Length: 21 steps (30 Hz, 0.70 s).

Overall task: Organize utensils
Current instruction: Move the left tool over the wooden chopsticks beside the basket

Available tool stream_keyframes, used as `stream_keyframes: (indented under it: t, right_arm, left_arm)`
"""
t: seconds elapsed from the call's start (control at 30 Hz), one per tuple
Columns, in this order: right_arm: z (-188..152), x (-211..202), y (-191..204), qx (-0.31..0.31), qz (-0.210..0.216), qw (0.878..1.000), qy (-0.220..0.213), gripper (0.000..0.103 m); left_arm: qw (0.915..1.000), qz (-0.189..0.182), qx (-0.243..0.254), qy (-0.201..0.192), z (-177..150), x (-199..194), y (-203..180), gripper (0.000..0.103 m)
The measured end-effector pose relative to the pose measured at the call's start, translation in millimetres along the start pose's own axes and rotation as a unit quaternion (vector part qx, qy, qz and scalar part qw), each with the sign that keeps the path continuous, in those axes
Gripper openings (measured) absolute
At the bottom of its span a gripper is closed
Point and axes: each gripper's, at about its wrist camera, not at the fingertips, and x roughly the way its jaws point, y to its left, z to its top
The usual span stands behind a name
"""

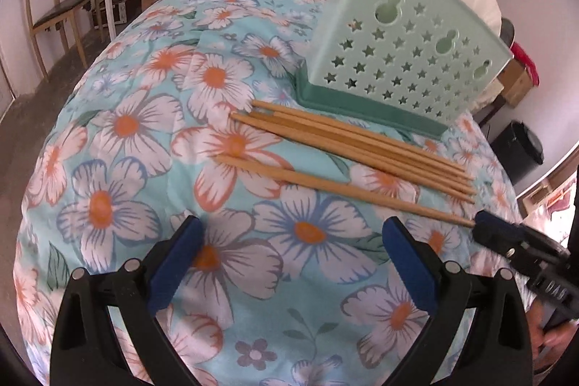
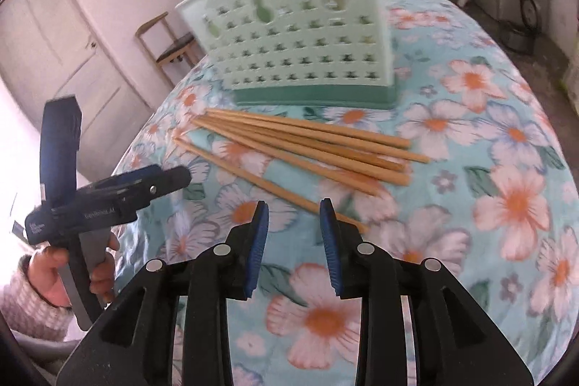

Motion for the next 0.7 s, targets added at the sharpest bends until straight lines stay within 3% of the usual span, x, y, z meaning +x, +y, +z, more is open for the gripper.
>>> stream_keyframes:
  t: [0.2,0.43,0.7]
  right_arm:
    - [-2,-15,-19,0.028,-0.006,0.999,-0.013,0.03]
    - [-4,-15,-21,0.03,0.0,0.999,-0.014,0.03]
    - [-5,-11,-16,0.026,0.006,1.0,-0.009,0.03]
  left_arm:
    - [0.9996,-0.016,-0.021,-0.008,5,1,8,0.097]
    - [0.9863,-0.126,-0.098,-0.041,13,-20,18,0.097]
    - [0.9732,-0.183,-0.138,-0.022,15,-5,9,0.097]
